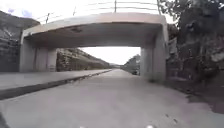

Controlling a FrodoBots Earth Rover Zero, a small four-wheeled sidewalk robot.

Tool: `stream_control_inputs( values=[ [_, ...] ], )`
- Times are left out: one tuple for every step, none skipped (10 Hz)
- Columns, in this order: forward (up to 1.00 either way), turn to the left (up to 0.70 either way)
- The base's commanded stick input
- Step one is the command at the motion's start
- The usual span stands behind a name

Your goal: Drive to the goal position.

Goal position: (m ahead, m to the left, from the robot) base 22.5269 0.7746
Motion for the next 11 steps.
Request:
stream_control_inputs(
  values=[
    [0.70, 0.00],
    [0.70, 0.00],
    [0.70, 0.00],
    [0.70, 0.00],
    [0.70, 0.00],
    [0.70, 0.00],
    [0.70, 0.00],
    [0.70, 0.00],
    [0.70, 0.00],
    [0.70, 0.00],
    [0.70, 0.00]
  ],
)
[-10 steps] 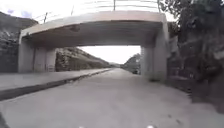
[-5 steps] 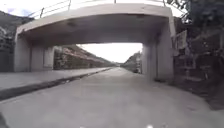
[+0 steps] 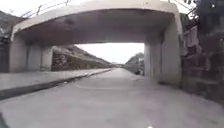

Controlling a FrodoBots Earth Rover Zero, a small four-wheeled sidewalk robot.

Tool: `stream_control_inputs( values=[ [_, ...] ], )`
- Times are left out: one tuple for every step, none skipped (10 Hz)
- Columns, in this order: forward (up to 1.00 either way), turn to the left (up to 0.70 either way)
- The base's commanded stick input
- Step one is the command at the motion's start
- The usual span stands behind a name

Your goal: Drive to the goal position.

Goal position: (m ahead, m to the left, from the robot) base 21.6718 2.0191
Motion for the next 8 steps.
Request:
stream_control_inputs(
  values=[
    [0.70, 0.00],
    [0.70, 0.00],
    [0.70, 0.00],
    [0.70, 0.00],
    [0.70, 0.00],
    [0.70, 0.00],
    [0.70, 0.00],
    [0.70, 0.00]
  ],
)
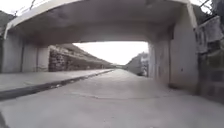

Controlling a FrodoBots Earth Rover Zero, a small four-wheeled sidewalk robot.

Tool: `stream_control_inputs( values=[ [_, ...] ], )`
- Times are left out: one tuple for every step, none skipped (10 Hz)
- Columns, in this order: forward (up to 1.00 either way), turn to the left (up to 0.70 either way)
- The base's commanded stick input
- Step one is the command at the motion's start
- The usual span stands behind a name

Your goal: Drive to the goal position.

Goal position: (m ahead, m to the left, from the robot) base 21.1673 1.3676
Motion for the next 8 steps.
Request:
stream_control_inputs(
  values=[
    [0.70, 0.00],
    [0.70, 0.00],
    [0.70, 0.00],
    [0.70, 0.00],
    [0.70, 0.00],
    [0.70, 0.00],
    [0.70, 0.00],
    [0.70, 0.00]
  ],
)
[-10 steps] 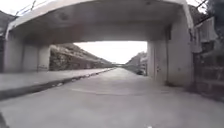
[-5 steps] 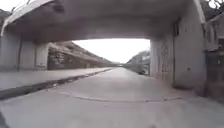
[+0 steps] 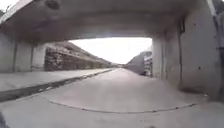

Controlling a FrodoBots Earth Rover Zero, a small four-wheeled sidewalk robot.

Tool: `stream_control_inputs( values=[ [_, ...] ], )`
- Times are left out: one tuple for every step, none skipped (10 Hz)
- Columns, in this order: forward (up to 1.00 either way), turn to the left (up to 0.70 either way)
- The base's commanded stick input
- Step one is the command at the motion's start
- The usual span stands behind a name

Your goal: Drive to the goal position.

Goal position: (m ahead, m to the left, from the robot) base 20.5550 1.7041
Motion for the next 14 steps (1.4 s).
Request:
stream_control_inputs(
  values=[
    [0.70, 0.00],
    [0.70, 0.00],
    [0.70, 0.00],
    [0.70, 0.00],
    [0.70, 0.00],
    [0.70, 0.00],
    [0.70, 0.00],
    [0.70, 0.00],
    [0.70, 0.00],
    [0.70, 0.00],
    [0.70, 0.00],
    [0.70, 0.00],
    [0.70, 0.00],
    [0.70, 0.00]
  ],
)
